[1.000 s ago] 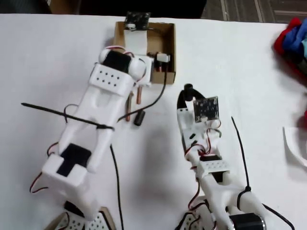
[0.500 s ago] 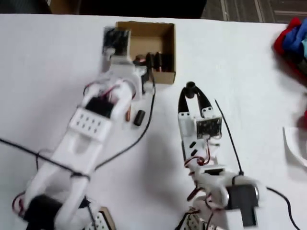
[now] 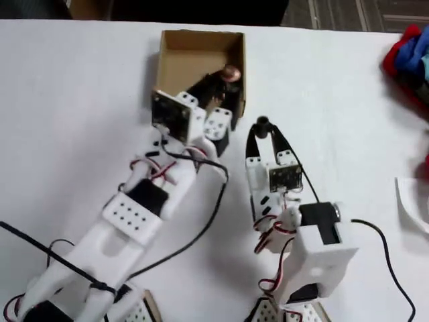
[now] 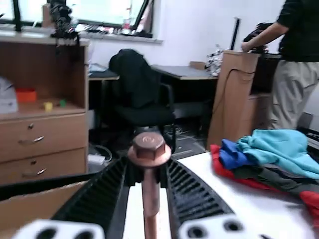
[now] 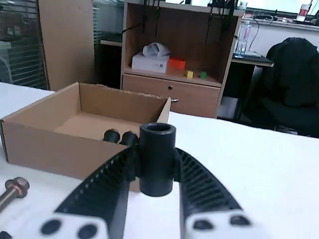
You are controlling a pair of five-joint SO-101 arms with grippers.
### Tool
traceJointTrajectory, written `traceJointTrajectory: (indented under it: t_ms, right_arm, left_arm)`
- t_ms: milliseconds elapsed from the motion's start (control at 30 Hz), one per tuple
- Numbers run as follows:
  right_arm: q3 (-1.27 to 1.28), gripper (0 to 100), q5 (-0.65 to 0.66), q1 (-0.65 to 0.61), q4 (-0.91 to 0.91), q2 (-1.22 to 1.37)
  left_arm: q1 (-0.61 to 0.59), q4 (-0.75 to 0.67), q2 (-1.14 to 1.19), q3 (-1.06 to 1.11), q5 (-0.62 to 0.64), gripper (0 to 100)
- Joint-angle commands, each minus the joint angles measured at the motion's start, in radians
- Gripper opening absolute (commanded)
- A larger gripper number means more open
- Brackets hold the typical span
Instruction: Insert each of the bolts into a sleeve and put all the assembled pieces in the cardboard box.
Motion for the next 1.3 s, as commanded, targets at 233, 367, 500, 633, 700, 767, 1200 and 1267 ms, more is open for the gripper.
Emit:
traceJointTrajectory:
  t_ms: [233,367,500,633,700,767,1200,1267]
  right_arm:
    - [0.011,1.9,0.002,-0.042,-0.156,0.01]
    - [0.011,1.9,0.0,-0.027,-0.157,0.005]
    - [0.011,1.9,0.0,-0.022,-0.16,0.005]
    - [0.026,1.9,0.0,-0.024,-0.196,0.004]
    - [0.028,1.9,0.0,-0.022,-0.199,0.004]
    - [0.028,1.9,0.0,-0.022,-0.199,0.004]
    - [0.031,1.9,0.0,-0.022,-0.199,0.004]
    - [0.031,1.9,0.0,-0.024,-0.2,0.004]
  left_arm:
    - [0.115,-0.114,0.126,-0.005,-0.011,2]
    - [0.129,-0.117,0.169,-0.012,-0.011,2]
    - [0.121,-0.118,0.207,-0.031,-0.011,2]
    - [0.121,-0.118,0.229,-0.081,-0.011,2]
    - [0.114,-0.117,0.233,-0.102,-0.011,2]
    - [0.098,-0.117,0.233,-0.11,-0.011,2]
    - [0.031,-0.117,0.233,-0.11,-0.006,2]
    - [0.034,-0.117,0.235,-0.111,-0.006,2]
